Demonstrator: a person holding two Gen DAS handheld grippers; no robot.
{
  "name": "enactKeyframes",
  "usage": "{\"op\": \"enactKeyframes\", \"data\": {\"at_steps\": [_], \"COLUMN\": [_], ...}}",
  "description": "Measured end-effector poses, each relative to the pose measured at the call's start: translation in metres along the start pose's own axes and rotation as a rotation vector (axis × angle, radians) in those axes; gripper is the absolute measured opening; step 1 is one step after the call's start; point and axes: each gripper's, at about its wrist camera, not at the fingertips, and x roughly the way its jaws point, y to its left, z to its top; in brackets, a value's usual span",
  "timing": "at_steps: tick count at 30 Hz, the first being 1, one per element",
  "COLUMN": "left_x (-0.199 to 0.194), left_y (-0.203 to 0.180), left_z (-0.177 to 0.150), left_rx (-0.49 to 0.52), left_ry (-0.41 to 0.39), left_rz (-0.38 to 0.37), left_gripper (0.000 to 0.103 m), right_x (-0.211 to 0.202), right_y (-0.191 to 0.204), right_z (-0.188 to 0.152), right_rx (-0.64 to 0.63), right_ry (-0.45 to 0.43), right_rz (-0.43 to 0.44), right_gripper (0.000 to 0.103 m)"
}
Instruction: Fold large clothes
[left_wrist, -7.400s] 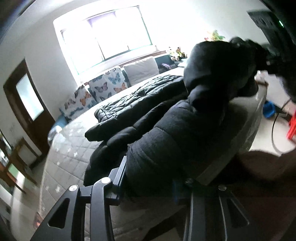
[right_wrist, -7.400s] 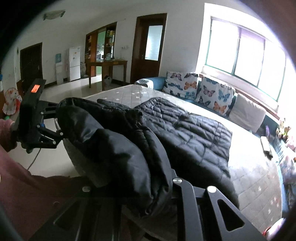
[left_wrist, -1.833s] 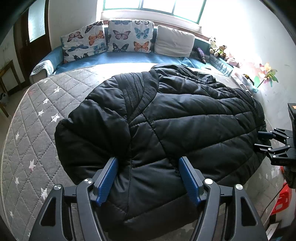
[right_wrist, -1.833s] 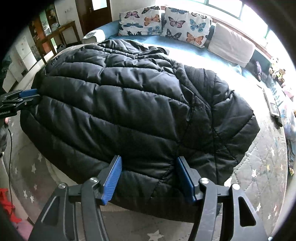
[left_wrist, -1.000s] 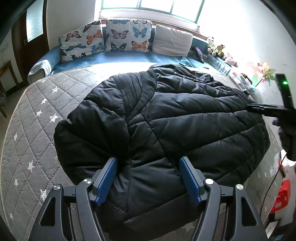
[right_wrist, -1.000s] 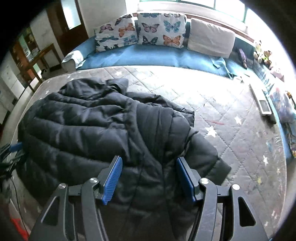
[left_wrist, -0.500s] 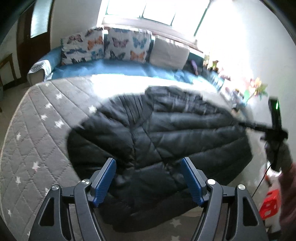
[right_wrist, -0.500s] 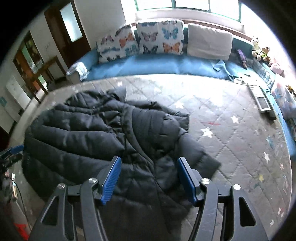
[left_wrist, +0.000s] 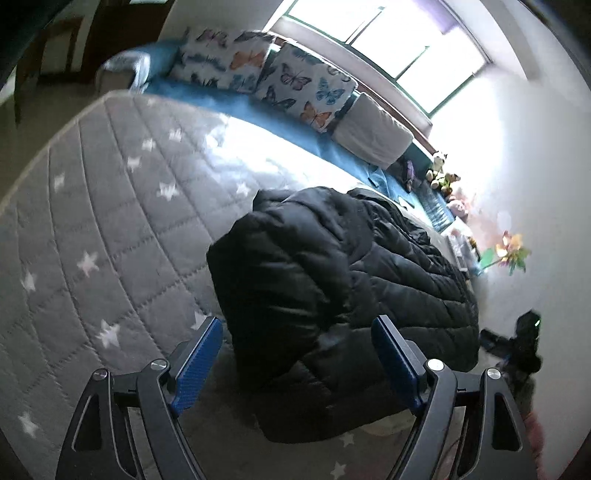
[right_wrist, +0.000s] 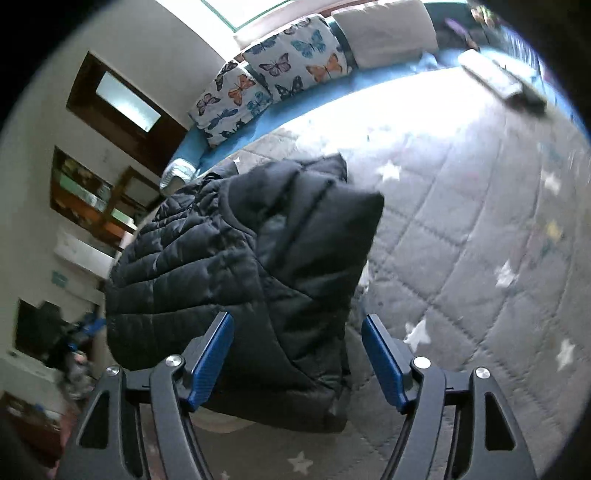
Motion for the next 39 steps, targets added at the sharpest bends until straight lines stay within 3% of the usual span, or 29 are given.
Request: {"op": "enactKeyframes", "data": {"at_steps": [3, 10, 14, 20, 30, 39], "left_x": [0.015, 0.043, 0.055, 0.073, 0.106, 0.12], "left_y": [0.01, 0.02, 0.029, 0.038, 0.035, 0.038], "left_z": [-0.002, 0.001, 0.004, 0.014, 0.027, 0.018], "left_rx": [-0.054, -0.093, -0.14, -0.167, -0.229, -0.285], "left_ry": [0.018, 0.045, 0.06, 0.067, 0.115, 0.162], "left_rz": [-0.053, -0.068, -0.118, -0.133, -0.211, -0.271], "left_gripper": [0.088, 0.088, 0.088, 0.097, 0.098, 0.098], "right_x": [0.009, 0.033, 0.041, 0.051, 0.055, 0.052], "right_y": [-0.004, -0.005, -0.012, -0.02, -0.013, -0.017], "right_z": [0.0, 0.008, 0.012, 0.016, 0.021, 0.017], "right_rx": [0.019, 0.024, 0.058, 0.103, 0.081, 0.073], "right_ry": [0.02, 0.074, 0.097, 0.121, 0.148, 0.174], "right_rz": [0.014, 0.06, 0.102, 0.162, 0.186, 0.201], "right_gripper": [0.08, 0.09, 0.096, 0.1, 0.103, 0.103]}}
